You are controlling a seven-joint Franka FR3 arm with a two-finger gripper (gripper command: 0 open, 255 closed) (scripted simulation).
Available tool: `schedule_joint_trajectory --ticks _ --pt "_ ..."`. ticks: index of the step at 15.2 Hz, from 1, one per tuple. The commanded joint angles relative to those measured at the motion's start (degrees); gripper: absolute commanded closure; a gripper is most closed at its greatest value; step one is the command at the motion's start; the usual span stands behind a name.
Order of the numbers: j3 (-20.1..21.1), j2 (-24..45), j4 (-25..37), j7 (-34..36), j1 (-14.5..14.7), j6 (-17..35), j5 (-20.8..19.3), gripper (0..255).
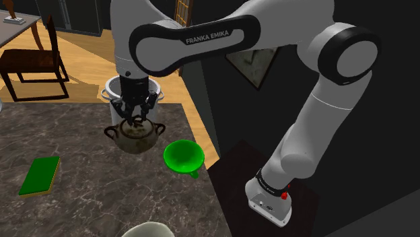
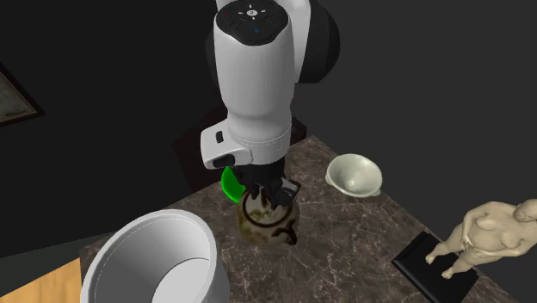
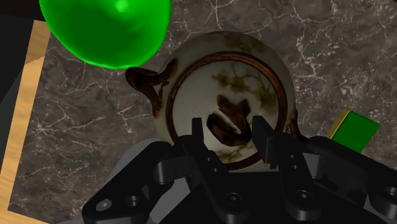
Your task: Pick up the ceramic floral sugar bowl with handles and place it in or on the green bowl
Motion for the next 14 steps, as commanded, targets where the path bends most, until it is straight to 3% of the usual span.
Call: schedule_joint_trajectory --ticks 1,7,14 --pt "-0.02 -0.66 0.93 -0.27 -0.12 -1.44 0.31 255" --pt "0.00 -1.66 4.39 -0.52 -0.21 -5.78 0.79 255" --pt "-3.00 -19.00 -9.73 -8.15 -2.20 -7.74 7.98 255"
